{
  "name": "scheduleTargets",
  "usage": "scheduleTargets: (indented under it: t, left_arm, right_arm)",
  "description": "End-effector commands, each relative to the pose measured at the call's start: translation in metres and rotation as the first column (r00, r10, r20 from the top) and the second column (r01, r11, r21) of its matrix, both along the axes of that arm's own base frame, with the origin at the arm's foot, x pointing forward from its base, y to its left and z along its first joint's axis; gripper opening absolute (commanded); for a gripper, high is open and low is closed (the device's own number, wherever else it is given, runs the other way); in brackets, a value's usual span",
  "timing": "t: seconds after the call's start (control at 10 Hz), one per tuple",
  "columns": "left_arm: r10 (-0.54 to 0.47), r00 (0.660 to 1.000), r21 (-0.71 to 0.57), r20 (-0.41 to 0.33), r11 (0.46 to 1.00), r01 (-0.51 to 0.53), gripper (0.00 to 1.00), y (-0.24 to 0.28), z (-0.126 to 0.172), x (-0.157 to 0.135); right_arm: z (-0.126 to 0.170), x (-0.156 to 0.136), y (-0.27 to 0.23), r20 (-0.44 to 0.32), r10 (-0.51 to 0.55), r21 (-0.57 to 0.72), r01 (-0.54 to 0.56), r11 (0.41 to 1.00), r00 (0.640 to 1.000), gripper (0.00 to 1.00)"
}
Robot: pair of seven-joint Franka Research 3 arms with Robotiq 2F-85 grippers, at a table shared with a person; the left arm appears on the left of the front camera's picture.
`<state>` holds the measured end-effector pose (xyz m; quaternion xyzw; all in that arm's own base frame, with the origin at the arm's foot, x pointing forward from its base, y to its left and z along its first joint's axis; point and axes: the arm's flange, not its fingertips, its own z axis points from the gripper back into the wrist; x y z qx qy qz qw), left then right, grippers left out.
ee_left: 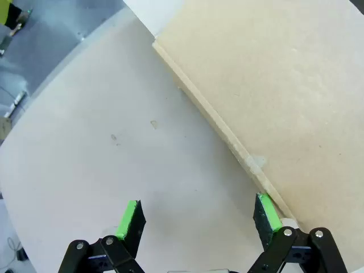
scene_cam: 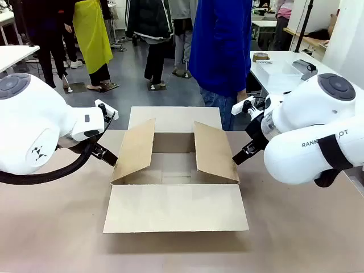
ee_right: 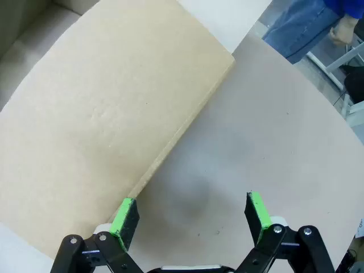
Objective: Pack the gift set into the box.
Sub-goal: Place both hands on the side flaps of the Package Box and spread them outward.
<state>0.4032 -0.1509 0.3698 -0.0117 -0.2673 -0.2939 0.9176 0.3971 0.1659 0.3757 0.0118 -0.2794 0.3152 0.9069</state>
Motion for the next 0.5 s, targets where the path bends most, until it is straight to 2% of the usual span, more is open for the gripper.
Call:
scheduleTargets:
  t: [0.0,0.4]
  left_arm:
    - [0.0,1.0,0.0,0.0,1.0,0.0,1.0,-0.0001,0.0001,0.0]
    - [0.0,1.0,0.0,0.0,1.0,0.0,1.0,-0.0001,0.0001,0.0]
  right_arm:
    - [0.0,0.0,0.0,0.0,0.0,0.0,0.0,1.0,1.0,1.0]
    - [0.0,0.0,0.0,0.0,0.0,0.0,0.0,1.0,1.0,1.0]
